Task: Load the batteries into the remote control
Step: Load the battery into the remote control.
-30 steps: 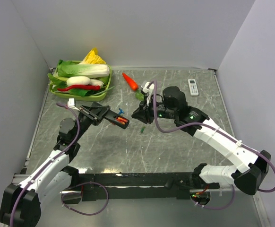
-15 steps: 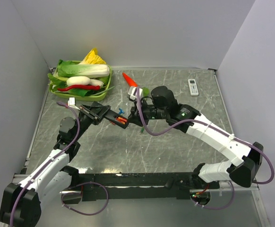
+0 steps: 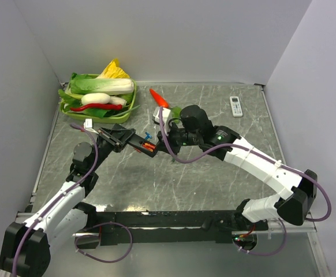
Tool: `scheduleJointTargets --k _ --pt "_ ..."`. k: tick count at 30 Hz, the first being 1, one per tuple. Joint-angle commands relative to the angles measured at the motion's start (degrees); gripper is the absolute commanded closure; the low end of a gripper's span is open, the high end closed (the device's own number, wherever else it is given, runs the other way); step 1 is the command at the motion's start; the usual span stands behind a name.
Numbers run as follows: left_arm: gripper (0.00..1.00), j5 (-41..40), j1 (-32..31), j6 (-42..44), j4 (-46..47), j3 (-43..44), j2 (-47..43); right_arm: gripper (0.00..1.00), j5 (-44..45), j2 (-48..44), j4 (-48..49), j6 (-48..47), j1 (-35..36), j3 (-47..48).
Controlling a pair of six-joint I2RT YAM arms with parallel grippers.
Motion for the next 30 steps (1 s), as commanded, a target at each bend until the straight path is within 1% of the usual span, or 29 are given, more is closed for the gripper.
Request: scheduleJointTargets --k 1,14,22,30 --pt "0.98 1.10 0.27 -0.04 4.30 2.91 0.13 0.74 0.22 0.63 0.40 -0.84 0.60 3.28" --pt "0.98 1.63 0.27 -0.22 5.44 3.43 1.01 0.76 -0.75 2.22 -0.22 -0.92 0.60 4.42" --pt "0.98 1.72 0.27 -0.39 6.58 3.79 1.80 0.85 -1.28 3.09 -0.74 -1.01 0.69 5.30" --pt "0.98 2.07 0.18 -1.44 8.78 3.79 2.42 0.89 -1.37 4.41 -1.54 -1.01 0.78 6.27"
